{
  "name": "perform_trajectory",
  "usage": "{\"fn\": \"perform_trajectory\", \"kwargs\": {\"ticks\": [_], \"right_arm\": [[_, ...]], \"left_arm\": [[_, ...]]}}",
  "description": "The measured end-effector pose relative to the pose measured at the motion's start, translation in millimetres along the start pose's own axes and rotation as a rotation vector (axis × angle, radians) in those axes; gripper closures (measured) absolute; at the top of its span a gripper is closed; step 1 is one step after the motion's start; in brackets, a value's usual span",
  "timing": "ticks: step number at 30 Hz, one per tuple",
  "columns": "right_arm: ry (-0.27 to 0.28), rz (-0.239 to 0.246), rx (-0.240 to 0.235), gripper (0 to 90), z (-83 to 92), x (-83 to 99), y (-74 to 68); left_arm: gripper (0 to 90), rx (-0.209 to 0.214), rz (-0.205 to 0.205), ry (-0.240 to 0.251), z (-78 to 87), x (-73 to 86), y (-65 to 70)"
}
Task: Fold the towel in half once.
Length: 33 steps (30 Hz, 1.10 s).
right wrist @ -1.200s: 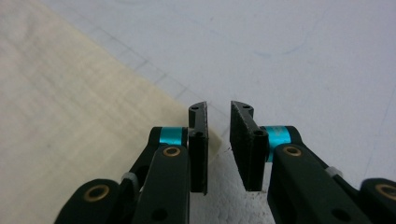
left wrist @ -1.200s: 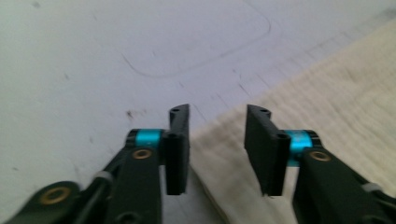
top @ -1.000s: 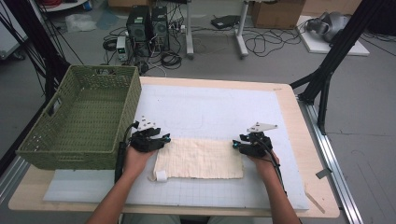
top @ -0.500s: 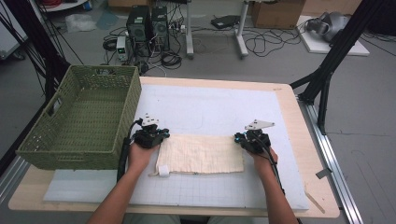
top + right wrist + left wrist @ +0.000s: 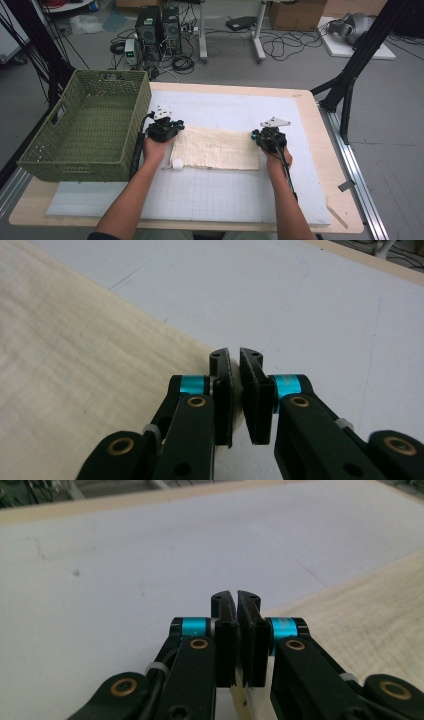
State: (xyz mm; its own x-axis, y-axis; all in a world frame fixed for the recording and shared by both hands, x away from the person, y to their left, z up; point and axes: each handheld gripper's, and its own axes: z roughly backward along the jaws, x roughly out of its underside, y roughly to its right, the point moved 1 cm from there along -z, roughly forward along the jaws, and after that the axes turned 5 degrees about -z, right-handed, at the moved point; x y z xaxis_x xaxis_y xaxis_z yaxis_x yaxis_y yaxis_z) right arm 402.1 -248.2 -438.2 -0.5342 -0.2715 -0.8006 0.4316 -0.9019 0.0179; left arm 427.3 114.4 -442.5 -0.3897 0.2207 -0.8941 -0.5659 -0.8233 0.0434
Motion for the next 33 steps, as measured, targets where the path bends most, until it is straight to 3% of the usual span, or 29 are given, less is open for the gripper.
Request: {"fn": "perform_trajectory", "kwargs": {"ticks": [4, 8, 10, 13, 16, 19, 22, 24, 28, 33], "right_arm": [[-0.015, 0.001, 0.016, 84.3, -9.2, -2.3, -0.3], [-0.016, 0.007, 0.028, 81.1, -13.9, -3.5, -1.9], [-0.018, -0.007, 0.038, 71.0, -13.4, -3.0, -2.0], [0.001, -0.018, 0.042, 60.3, -8.7, -4.0, -0.1], [0.023, -0.042, 0.031, 51.4, -0.2, -5.9, 1.7], [0.052, -0.071, 0.007, 46.2, 10.1, -6.3, 5.8], [0.085, -0.096, -0.023, 43.1, 22.8, -4.6, 10.9], [0.087, -0.093, -0.046, 41.8, 31.8, -1.6, 12.2], [0.096, -0.07, -0.083, 37.6, 49.0, 9.3, 15.2], [0.113, -0.086, -0.135, 29.9, 67.4, 23.0, 18.6]], "left_arm": [[85.6, 0.009, 0.018, -0.058, -5.6, 7.9, -3.9], [81.0, 0.01, 0.025, -0.033, -2.3, 5.5, -3.8], [71.0, 0.004, 0.018, -0.025, 0.7, 3.5, -3.7], [53.5, 0.024, 0.07, 0.008, 7.0, 0.7, -6.5], [47.3, 0.059, 0.077, 0.029, 15.3, -2.3, -5.9], [42.0, 0.084, 0.083, 0.06, 25.5, -6.0, -3.6], [33.4, 0.123, 0.076, 0.061, 32.7, -7.7, 3.0], [30.6, 0.134, 0.03, 0.071, 38.6, -7.6, 10.6], [20.1, 0.145, 0.021, 0.07, 48.4, -7.2, 17.2], [19.7, 0.18, 0.018, 0.112, 60.4, -3.0, 24.5]]}}
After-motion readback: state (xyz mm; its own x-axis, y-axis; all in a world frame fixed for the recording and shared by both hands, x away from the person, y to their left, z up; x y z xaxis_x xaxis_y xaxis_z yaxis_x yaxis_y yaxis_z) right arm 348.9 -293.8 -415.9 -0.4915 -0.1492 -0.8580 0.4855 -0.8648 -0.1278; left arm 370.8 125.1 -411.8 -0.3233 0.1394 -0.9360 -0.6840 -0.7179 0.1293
